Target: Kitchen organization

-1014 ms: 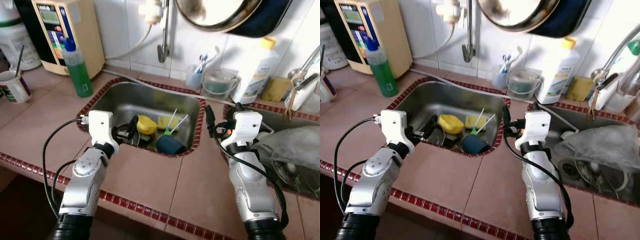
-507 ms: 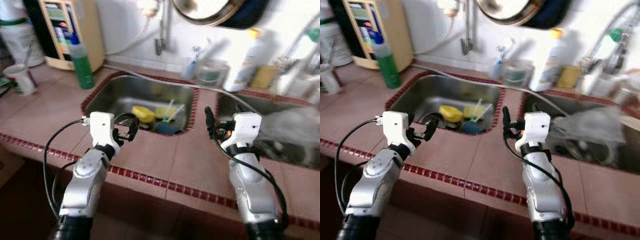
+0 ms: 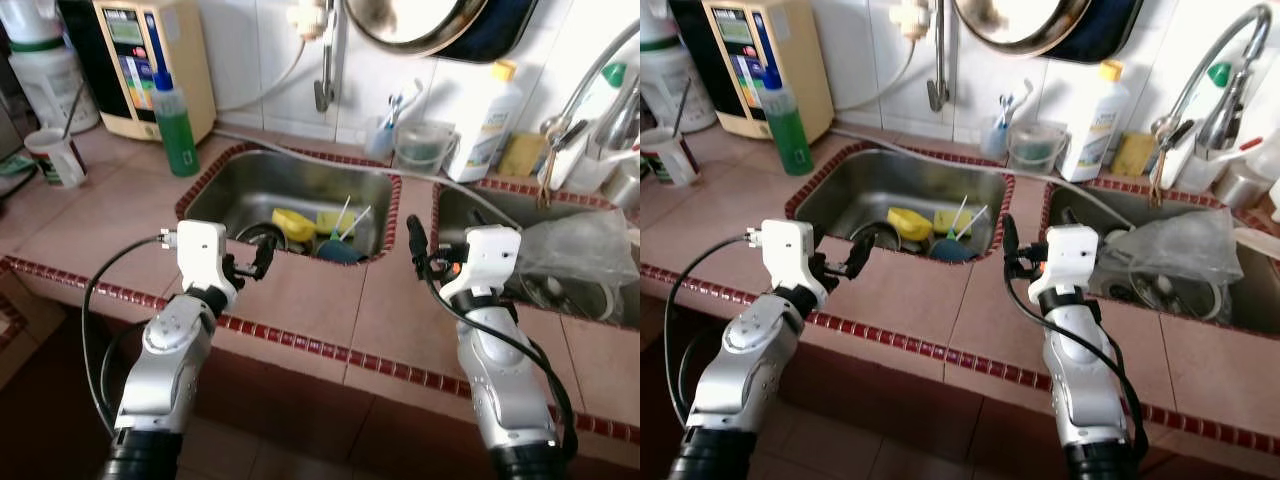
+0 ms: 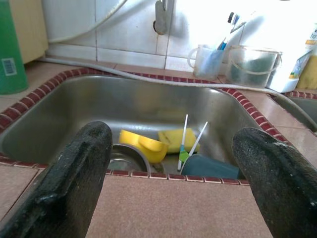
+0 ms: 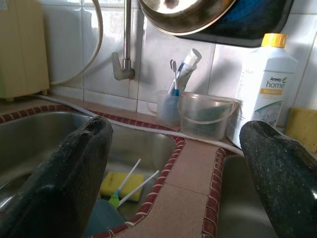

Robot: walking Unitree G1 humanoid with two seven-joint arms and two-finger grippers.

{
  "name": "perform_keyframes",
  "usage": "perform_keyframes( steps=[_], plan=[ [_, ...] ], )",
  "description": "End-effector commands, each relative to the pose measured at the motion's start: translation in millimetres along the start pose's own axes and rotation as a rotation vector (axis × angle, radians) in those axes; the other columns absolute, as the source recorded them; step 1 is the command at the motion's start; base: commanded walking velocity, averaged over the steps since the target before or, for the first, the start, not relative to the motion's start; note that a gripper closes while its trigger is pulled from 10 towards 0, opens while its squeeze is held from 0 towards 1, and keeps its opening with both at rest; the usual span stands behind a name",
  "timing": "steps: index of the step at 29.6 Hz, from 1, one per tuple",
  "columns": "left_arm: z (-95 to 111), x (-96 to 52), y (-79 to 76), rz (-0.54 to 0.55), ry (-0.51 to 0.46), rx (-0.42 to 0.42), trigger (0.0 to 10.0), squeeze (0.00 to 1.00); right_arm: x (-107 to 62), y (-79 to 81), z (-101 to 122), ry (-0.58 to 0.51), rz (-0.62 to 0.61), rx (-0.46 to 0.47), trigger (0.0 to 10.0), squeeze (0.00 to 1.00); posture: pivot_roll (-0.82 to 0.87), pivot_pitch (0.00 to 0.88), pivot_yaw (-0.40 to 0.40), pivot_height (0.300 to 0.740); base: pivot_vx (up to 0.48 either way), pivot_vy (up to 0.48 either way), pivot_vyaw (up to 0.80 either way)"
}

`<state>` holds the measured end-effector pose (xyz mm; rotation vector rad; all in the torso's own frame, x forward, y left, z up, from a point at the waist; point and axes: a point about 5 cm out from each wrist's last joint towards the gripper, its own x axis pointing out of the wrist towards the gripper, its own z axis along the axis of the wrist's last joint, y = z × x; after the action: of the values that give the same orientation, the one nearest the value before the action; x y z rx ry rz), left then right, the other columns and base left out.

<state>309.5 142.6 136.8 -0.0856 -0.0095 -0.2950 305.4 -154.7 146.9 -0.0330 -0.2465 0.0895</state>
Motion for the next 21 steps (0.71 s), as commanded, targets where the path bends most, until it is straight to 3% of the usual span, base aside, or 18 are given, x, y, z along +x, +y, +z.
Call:
perform_keyframes(
  steps=[1, 21],
  plan=[
    [4.3, 1.8, -0.1, -0.005, -0.006, 0.013, 10.0, 0.00, 3.2, 1.2, 4.1, -0.013, 0.010, -0.008, 10.0, 0.00, -0.06, 0.000, -0.014, 0.740, 0.000, 0.000, 0.00],
    [4.8, 2.7, -1.4, -0.014, -0.008, 0.018, 10.0, 0.00, 3.4, 2.3, 3.5, -0.011, 0.018, -0.010, 10.0, 0.00, -0.06, 0.000, -0.014, 0.740, -0.012, 0.000, 0.00]
  ],
)
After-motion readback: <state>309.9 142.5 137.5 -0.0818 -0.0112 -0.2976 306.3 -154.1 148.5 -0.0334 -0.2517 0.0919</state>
